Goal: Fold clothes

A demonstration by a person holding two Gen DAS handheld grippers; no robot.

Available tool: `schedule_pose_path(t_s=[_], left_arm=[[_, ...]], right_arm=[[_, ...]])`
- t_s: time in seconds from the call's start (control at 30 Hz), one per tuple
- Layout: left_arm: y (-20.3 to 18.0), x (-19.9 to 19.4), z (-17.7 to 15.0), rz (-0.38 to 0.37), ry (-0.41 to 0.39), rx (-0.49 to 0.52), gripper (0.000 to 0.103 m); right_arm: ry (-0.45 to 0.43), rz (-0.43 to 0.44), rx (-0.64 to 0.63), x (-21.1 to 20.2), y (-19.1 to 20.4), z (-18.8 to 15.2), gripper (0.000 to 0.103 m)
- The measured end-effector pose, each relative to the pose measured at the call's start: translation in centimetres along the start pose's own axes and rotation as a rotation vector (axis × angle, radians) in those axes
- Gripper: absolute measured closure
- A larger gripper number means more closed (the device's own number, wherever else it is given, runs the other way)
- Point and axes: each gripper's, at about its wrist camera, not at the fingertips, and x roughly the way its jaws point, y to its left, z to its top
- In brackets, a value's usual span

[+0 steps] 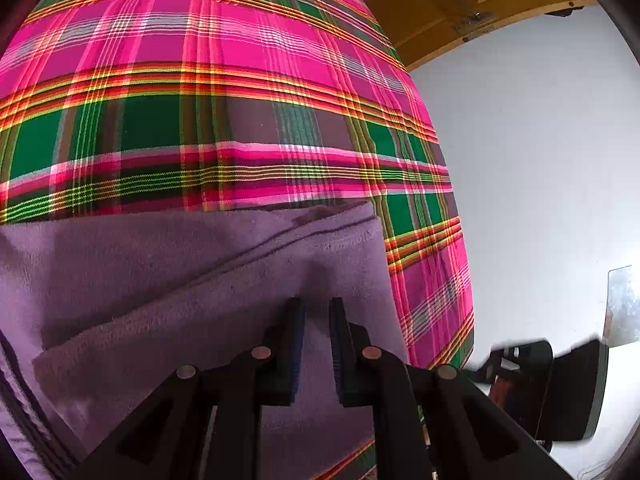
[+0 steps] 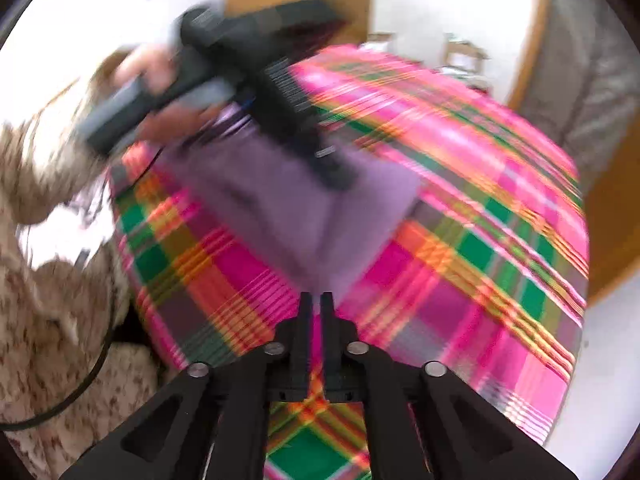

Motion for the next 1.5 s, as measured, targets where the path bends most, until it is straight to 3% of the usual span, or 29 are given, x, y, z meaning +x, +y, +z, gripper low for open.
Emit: schedule_pose_path(t_s=[0.03,0.1,0.37,0.63,0.8,0.93,1.27,1.47,1.5], left_arm=[[0.0,0.0,0.0,-0.001,0.0,0.001,0.09],[0.2,0.1,0.0,-0.008,0.0,-0.002,0.09],[0.6,-0.1,0.0,-0.022,-0.001,-0.016,0.09],[0.9,-0.1,0.0,-0.041,-0.002,-0.023,0.09],[0.8,-0.1,0.0,-0.039,-0.004,-0.021,0.09],[0.7,0.0,-0.1,-0.041,-0.008,-0.023,0.09],[0.9,0.1,-0.1,-0.049,-0.01,-0.036,0.09],[1.0,0.0,-0.2,-0.056,-0.014,-0.04,0.09],[1.0,0.0,-0.2,-0.059,-0.014,-0.041,0.09]], right_arm=[[-0.009,0.001,0.021,0.0,-0.7,0.0,0.085],[-0.026,0.004,0.063,0.1,-2.1,0.0,0.08],[-0.028,0.137,0.03,2.2,-2.4,1.2,0.077],[-0.001,0.137,-0.022,2.2,-1.3,0.3,0.072],[0.002,0.151,-0.081,1.9,-0.5,0.3,0.075],[0.002,0.176,-0.149,1.3,0.9,0.3,0.093],[-0.062,0.075,-0.133,-0.4,1.6,-0.3,0.101],[-0.168,-0.179,-0.042,-4.0,0.6,-1.0,0.103],[-0.155,-0.186,-0.022,-3.8,0.5,-1.4,0.103]])
